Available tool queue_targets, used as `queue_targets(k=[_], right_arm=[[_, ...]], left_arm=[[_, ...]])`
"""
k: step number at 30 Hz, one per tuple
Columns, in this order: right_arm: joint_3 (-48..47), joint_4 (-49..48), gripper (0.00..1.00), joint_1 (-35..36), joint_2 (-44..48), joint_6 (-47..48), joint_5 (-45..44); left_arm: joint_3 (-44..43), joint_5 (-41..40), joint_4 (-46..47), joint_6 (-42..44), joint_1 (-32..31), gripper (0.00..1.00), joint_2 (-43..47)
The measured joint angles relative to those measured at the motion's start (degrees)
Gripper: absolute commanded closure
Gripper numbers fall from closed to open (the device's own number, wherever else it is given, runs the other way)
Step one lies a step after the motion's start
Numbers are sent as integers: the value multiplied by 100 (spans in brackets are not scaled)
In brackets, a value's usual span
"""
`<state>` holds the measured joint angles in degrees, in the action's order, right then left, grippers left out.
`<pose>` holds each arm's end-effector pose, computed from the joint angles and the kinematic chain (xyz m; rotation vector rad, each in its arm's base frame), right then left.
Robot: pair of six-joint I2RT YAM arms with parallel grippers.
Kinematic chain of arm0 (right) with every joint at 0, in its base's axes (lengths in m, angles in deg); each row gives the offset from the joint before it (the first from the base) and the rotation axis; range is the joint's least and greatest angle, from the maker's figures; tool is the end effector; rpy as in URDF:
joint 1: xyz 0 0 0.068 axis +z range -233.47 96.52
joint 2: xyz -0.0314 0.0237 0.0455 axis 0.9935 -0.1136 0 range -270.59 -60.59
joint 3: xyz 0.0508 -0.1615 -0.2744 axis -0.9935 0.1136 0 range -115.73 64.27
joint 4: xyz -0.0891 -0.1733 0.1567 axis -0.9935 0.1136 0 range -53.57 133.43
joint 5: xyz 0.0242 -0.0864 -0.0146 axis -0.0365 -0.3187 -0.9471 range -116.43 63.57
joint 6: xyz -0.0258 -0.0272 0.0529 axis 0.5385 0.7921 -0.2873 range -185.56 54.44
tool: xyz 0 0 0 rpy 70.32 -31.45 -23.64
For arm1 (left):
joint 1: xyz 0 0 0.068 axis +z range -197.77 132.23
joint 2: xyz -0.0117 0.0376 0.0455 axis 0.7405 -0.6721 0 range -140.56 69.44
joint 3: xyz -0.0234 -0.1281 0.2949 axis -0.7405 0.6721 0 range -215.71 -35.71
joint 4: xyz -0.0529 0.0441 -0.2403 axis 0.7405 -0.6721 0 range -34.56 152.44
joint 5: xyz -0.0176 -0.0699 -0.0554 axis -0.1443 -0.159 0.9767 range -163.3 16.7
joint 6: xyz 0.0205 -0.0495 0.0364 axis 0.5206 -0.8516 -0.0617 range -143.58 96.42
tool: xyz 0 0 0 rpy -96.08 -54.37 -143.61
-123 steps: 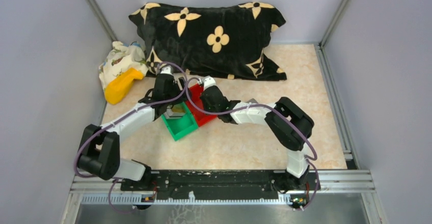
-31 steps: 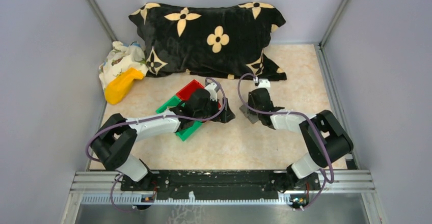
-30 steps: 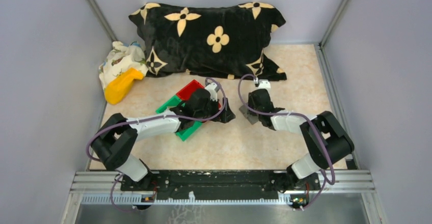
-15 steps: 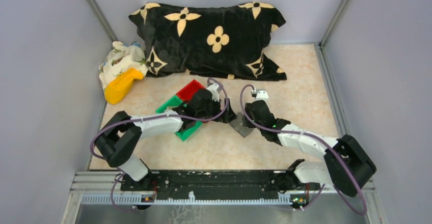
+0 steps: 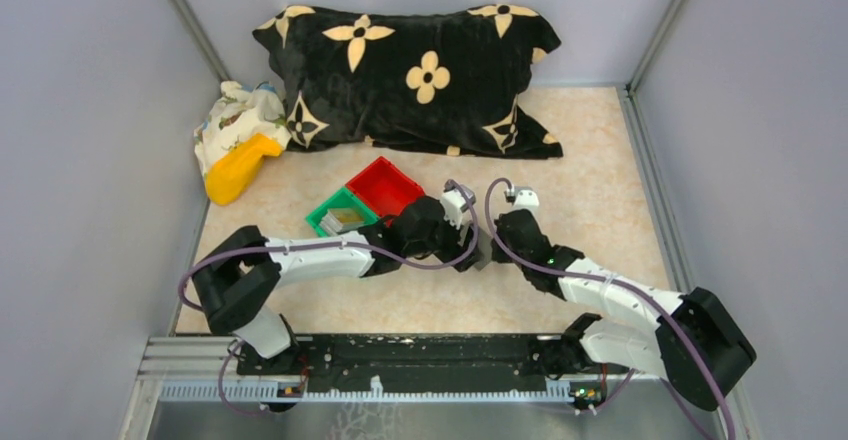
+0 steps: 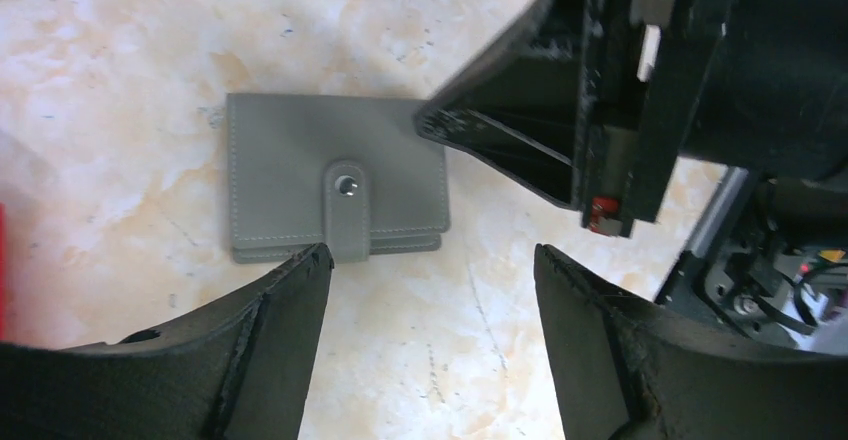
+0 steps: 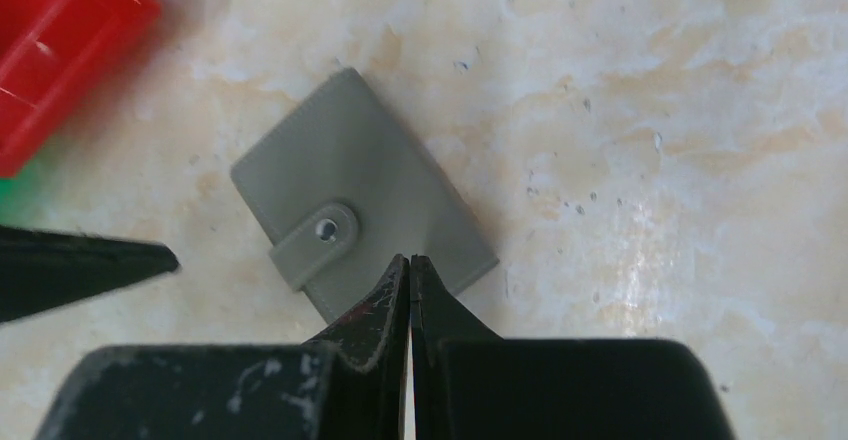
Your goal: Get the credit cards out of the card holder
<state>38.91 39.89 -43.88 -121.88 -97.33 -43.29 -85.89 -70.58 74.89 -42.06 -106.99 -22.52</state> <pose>0.1534 0.1079 0.2240 0.0036 2.2462 0.3481 0.1785 -0.3043 0.2569 0.7956 2.0546 -0.8492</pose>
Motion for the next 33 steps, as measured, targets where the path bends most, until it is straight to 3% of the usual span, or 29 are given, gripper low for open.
queue_targets(k=[11,22,33], right_arm=[[293,-120,100,0,-111,-92,7],[437,-221,100,0,-122,-131,50],[439,-291,100,0,-122,-133,125]], left_arm=[[-748,-710,-337,667,13,23,-859],[-828,-761,-505,807,13,24,-1143],[-822,-739,-437,874,13,36,-1357]])
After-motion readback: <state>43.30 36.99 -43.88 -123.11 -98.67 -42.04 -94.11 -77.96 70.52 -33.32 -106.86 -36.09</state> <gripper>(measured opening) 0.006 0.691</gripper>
